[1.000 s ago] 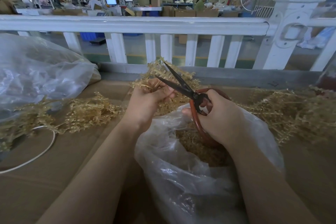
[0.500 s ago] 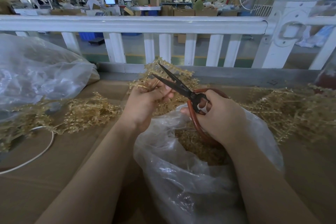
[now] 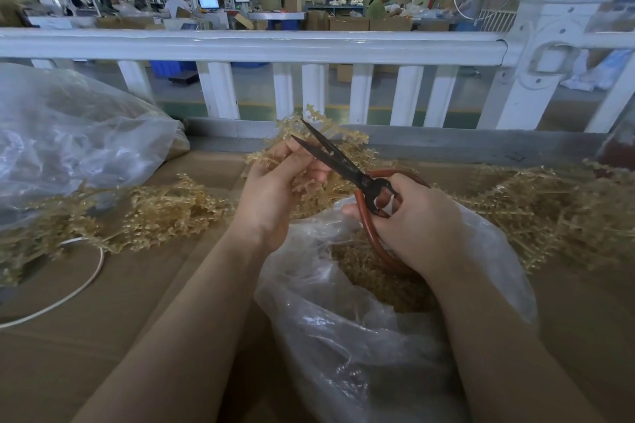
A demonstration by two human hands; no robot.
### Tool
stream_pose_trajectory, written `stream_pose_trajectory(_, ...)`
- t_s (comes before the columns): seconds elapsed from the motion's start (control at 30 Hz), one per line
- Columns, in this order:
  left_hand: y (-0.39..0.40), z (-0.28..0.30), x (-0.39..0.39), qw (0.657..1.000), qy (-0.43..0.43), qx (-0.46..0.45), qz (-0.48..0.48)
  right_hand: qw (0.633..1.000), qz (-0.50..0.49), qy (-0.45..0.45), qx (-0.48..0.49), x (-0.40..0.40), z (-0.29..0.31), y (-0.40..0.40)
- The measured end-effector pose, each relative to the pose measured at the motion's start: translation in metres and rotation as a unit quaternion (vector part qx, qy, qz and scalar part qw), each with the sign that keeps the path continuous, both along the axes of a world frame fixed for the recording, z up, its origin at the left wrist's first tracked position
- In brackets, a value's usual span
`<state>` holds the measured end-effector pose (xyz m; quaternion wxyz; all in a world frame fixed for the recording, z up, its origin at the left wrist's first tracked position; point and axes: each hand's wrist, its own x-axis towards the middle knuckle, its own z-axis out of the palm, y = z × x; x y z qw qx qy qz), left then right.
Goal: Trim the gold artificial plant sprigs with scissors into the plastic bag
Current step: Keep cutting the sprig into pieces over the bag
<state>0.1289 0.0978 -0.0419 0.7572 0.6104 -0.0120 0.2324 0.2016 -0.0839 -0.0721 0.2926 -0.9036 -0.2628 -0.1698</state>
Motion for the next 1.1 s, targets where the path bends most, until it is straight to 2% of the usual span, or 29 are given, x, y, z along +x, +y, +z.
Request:
stream_pose_trajectory(0.17, 0.0025, -0.0026, 0.0009, 0.999, 0.016, -0.011, 0.027, 1.000, -0.002, 0.015, 0.007, -0.0007, -0.0006, -0.0002)
stream_pose_trajectory(0.5, 0.0010, -0.0017, -0.0007, 0.998, 0.024, 0.046, 0.043, 1.000, -0.004, -0.016, -0.013, -0.0033, 0.0035, -0.0011)
stream_pose_trajectory(0.67, 0.0005, -0.0003, -0.0008, 0.998, 0.015, 0.045, 0.049, 1.000, -0.005, -0.009, -0.013, -0.0028, 0.0044, -0.0007)
stream_pose_trajectory(0.83, -0.0003, 0.0012, -0.0017, 0.998, 0.000, 0.047, 0.033, 0.999, -0.031, -0.015, -0.033, -0.0035, 0.0044, 0.0009)
stream_pose_trajectory(1.1, -0.0012, 0.0013, -0.0023, 0.999, 0.009, 0.037, 0.022, 0.999, -0.034, -0.040, -0.013, -0.0061, 0.0032, 0.0016)
